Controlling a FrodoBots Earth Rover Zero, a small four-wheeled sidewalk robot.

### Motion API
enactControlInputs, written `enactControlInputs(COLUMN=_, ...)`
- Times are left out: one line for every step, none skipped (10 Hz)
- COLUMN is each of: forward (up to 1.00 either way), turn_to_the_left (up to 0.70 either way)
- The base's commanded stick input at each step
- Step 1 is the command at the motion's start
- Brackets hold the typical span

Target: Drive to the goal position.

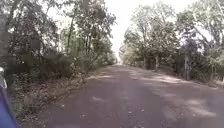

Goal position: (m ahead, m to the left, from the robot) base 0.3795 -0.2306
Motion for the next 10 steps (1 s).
enactControlInputs(forward=0.05, turn_to_the_left=-0.03)
enactControlInputs(forward=0.06, turn_to_the_left=-0.03)
enactControlInputs(forward=0.06, turn_to_the_left=-0.03)
enactControlInputs(forward=0.06, turn_to_the_left=-0.03)
enactControlInputs(forward=0.05, turn_to_the_left=-0.03)
enactControlInputs(forward=0.06, turn_to_the_left=-0.03)
enactControlInputs(forward=0.06, turn_to_the_left=-0.03)
enactControlInputs(forward=0.06, turn_to_the_left=-0.03)
enactControlInputs(forward=0.05, turn_to_the_left=-0.03)
enactControlInputs(forward=0.06, turn_to_the_left=-0.03)
